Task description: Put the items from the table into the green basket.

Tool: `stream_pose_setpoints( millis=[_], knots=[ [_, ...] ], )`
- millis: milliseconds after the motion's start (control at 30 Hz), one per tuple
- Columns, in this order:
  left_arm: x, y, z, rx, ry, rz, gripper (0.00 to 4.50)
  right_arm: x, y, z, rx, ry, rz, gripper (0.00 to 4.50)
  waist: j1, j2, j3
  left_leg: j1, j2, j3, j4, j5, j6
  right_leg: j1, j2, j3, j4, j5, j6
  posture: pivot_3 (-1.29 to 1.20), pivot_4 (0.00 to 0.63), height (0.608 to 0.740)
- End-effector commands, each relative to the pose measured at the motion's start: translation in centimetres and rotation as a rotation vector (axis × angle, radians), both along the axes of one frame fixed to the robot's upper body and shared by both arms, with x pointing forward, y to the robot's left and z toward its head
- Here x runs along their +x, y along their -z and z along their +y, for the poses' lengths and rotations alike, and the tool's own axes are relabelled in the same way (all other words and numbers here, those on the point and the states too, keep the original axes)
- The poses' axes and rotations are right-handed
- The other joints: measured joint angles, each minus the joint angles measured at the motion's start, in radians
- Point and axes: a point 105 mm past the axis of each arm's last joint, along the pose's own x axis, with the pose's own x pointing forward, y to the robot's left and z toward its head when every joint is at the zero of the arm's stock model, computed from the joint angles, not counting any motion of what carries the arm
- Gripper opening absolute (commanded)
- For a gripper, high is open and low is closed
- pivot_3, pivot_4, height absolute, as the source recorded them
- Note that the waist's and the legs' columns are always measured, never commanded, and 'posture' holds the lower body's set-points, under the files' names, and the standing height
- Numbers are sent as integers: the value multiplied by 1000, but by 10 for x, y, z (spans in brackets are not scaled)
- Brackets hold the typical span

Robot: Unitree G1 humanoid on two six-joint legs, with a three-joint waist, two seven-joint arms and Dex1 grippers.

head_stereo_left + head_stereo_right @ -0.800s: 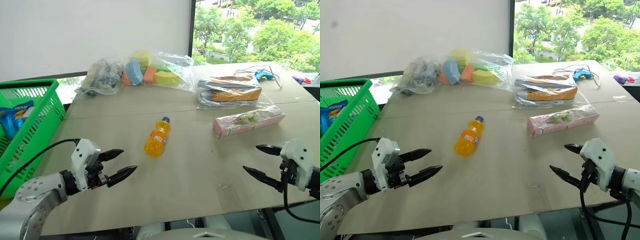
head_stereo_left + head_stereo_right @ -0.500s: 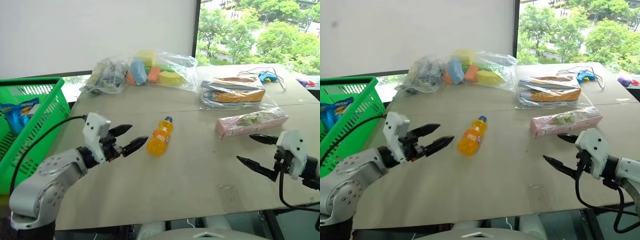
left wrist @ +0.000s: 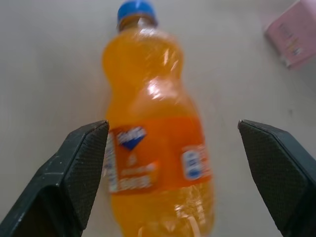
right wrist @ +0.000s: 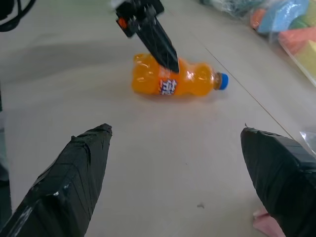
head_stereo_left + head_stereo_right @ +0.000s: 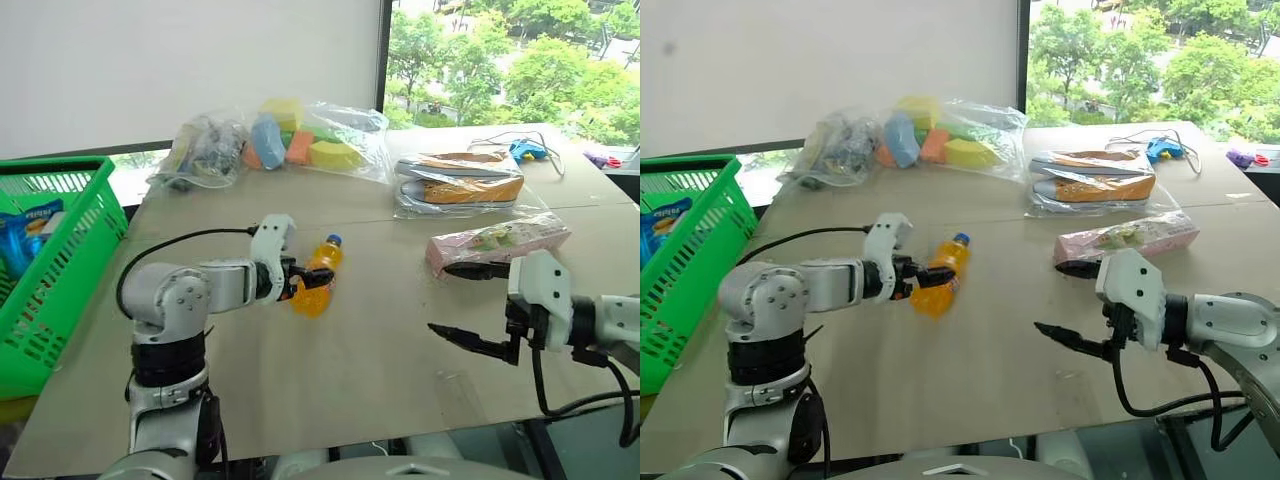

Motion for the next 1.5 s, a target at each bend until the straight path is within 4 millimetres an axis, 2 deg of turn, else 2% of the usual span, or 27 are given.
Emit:
stream_pose_setpoints(
  millis=[33, 167, 267, 333, 400, 467, 533, 600, 633, 700, 767, 833, 900, 933, 1000, 1167, 1233, 1267, 1367, 1433, 1500],
  knots=[
    [2, 15, 5, 113, 12, 27, 4313, -9, -14, 9, 28, -64, -30, 4500, -4, -1, 0, 0, 0, 0, 0, 0, 0, 0, 0, 0, 0, 0, 0, -134, 8, 740],
    [1, 19, 1, 125, 62, 24, 3239, -7, -22, 13, 50, -89, -32, 4500, -21, 1, -1, 1, 0, 1, 0, 0, 0, 0, -6, 0, 0, -2, -4, -145, 8, 740],
    [4, 15, -1, 84, 57, -5, 3140, -5, -21, 13, 45, -90, -32, 4500, -22, 2, -1, 2, 0, 1, 1, 1, -2, 1, -7, 0, 0, -1, -5, -141, 7, 740],
    [5, 4, -6, -2, 60, -36, 3140, -4, -21, 15, 39, -98, -35, 4500, -20, 2, -1, 2, 0, 1, 1, 2, -2, 1, -7, -1, 0, -1, -5, -128, 8, 740],
    [15, -20, 5, -71, 11, -182, 3140, 5, -19, 20, 42, -84, -68, 4500, -22, 1, -1, 1, 0, 1, 1, 2, -2, 1, -6, -1, 0, -1, -5, -116, 7, 740],
    [31, -45, 42, -121, -160, -339, 3140, 22, -20, 33, 95, -69, -104, 4500, -30, -2, 1, 0, 1, 2, 0, 1, -2, -2, -6, 0, 1, 0, -5, -76, 8, 740],
    [51, -77, 92, -119, -412, -523, 3140, 45, -21, 51, 138, -40, -148, 4500, -40, -5, 2, -1, 3, 2, 0, 2, -3, -4, -5, 0, 2, 1, -8, -32, 8, 740],
    [60, -110, 134, -133, -615, -658, 3140, 52, -27, 74, 196, -84, -162, 4500, -38, -6, 3, -1, 4, 2, -1, 4, -7, -5, -2, 0, 3, 4, -10, -10, 4, 740],
    [61, -131, 151, -112, -675, -736, 3140, 52, -32, 84, 241, -113, -148, 4500, -31, -7, 4, -1, 5, 0, -1, 6, -9, -5, 0, -1, 3, 6, -9, 15, 2, 740],
    [54, -178, 188, 71, -726, -931, 3140, 55, -43, 107, 305, -181, -137, 4500, -22, -8, 3, -3, 5, -4, -1, 6, -10, -6, 6, -2, 3, 7, -10, 40, 1, 740],
    [41, -208, 226, 290, -789, -1042, 3140, 57, -57, 125, 346, -249, -137, 4500, -15, -8, 3, -4, 6, -4, -3, 6, -10, -8, 8, -2, 4, 6, -10, 80, 0, 740],
    [28, -214, 266, 424, -868, -1023, 3140, 66, -72, 140, 381, -271, -146, 4500, -11, -8, 3, -5, 5, -4, -4, 7, -15, -10, 7, -3, 3, 7, -10, 96, 0, 740],
    [18, -214, 294, 499, -906, -995, 3140, 69, -82, 153, 383, -305, -169, 4500, 7, -9, 2, -6, 4, -4, -5, 7, -16, -11, 4, -3, 2, 7, -9, 98, 0, 740],
    [15, -213, 301, 536, -888, -982, 3140, 69, -84, 158, 375, -322, -176, 4500, 12, -10, 1, -5, 3, -4, -6, 6, -16, -12, -3, -5, 3, 7, -9, 107, 0, 740],
    [12, -211, 312, 584, -856, -970, 3140, 69, -90, 166, 361, -347, -192, 4500, 30, -13, -1, -7, 2, -5, -10, 6, -16, -13, -7, -9, 1, 7, -9, 115, 0, 740],
    [2, -178, 338, 688, -735, -825, 3140, 60, -106, 175, 358, -418, -216, 4500, 61, -24, -8, -21, 0, -13, -9, 7, -20, -23, -11, -19, 2, 7, -10, 120, 0, 740],
    [-8, -172, 350, 697, -777, -794, 4146, 58, -107, 175, 351, -427, -227, 4500, 60, -27, -10, -21, 0, -14, -9, 6, -23, -23, -12, -20, 2, 7, -10, 120, 0, 740],
    [-10, -171, 354, 704, -786, -785, 4410, 58, -107, 174, 350, -429, -229, 4500, 58, -29, -11, -21, 0, -14, -9, 6, -23, -23, -12, -21, 2, 7, -10, 124, 0, 740],
    [-11, -175, 354, 696, -795, -823, 4472, 57, -106, 172, 347, -433, -231, 4500, 57, -29, -11, -21, 0, -13, -9, 5, -24, -23, -14, -22, 2, 7, -10, 132, 0, 740],
    [-4, -190, 341, 683, -755, -909, 4472, 57, -104, 171, 343, -434, -234, 4500, 59, -28, -11, -20, 0, -13, -10, 5, -24, -23, -14, -23, 3, 7, -10, 137, 0, 740],
    [8, -205, 318, 631, -684, -983, 4472, 58, -102, 168, 335, -429, -235, 4500, 61, -29, -11, -20, 0, -14, -10, 5, -23, -23, -15, -24, 4, 7, -11, 143, 0, 740]
  ],
)
